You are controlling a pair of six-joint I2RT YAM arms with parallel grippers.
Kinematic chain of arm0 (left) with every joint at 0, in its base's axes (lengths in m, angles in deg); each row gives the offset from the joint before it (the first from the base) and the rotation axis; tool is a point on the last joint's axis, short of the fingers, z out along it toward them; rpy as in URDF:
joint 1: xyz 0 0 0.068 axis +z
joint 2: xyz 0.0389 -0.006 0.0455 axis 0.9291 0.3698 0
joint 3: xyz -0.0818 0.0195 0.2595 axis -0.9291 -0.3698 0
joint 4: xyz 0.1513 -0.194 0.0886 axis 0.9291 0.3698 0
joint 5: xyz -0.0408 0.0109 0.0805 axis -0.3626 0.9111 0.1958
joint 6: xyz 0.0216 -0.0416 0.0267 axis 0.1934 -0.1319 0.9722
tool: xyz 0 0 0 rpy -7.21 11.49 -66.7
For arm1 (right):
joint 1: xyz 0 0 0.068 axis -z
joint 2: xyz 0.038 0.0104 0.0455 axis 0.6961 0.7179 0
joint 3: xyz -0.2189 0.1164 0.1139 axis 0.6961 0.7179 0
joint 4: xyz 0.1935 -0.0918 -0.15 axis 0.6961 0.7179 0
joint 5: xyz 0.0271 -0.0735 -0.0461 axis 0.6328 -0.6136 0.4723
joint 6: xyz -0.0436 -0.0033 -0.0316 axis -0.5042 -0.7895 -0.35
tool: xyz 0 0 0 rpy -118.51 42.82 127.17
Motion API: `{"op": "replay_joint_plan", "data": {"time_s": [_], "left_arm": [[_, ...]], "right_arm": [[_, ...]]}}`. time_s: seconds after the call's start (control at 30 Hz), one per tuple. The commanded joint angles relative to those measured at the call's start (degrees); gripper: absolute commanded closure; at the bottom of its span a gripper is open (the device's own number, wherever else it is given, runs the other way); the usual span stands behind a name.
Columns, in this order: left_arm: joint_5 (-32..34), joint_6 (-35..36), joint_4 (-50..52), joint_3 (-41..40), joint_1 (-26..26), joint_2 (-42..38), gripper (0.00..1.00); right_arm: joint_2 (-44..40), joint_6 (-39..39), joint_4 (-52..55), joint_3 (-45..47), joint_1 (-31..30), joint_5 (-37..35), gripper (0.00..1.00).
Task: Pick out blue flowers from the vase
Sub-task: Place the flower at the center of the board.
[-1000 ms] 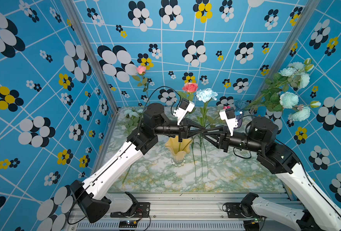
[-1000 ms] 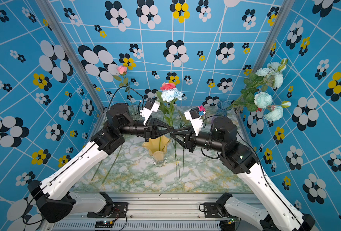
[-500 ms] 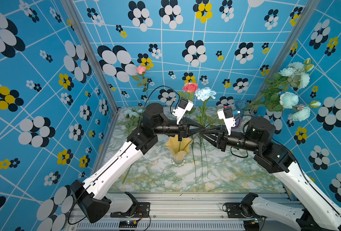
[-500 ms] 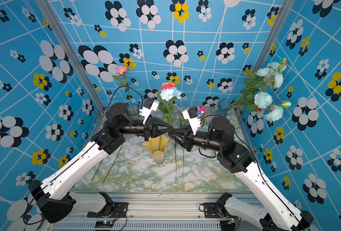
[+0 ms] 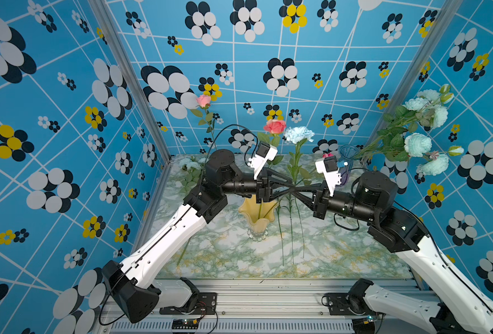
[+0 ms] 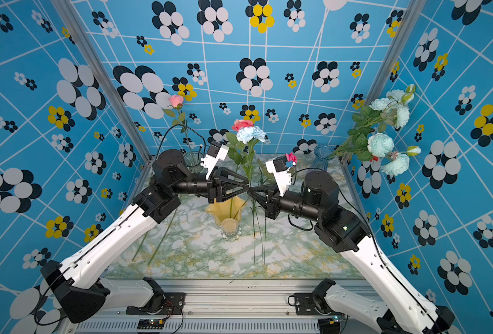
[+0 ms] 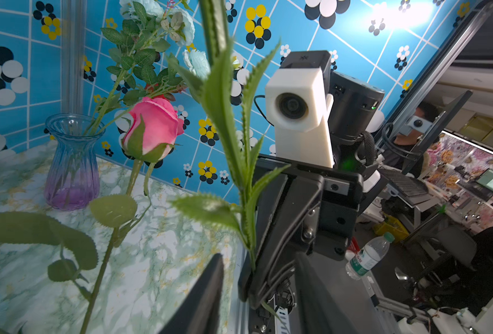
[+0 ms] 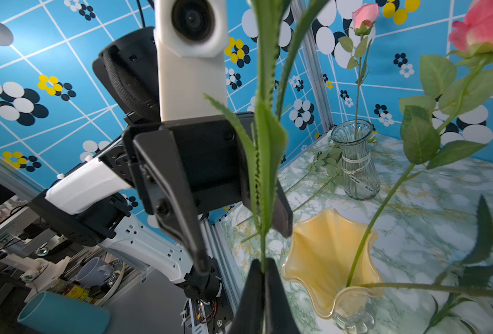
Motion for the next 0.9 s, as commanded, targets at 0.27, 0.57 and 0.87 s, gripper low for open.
{"op": "replay_joint_plan", "data": {"time_s": [0.27, 0.57, 0.87], "left_arm": [[13.6, 7.5, 0.1, -12.2, 2.2, -9.0, 0.25], [48.1, 11.4, -6.8, -30.7, 2.3, -23.1, 0.23], [56.7, 8.5, -0.8, -32.7, 6.4, -25.7, 0.15]], "right_arm": [[-12.9, -5.2, 19.6, -1.2, -0.2, -28.0, 1.0], [-21.7, -3.2, 24.3, 7.5, -0.2, -53.0, 1.0], [-16.7, -0.9, 21.2, 19.2, 2.5, -56.9, 1.0]]}}
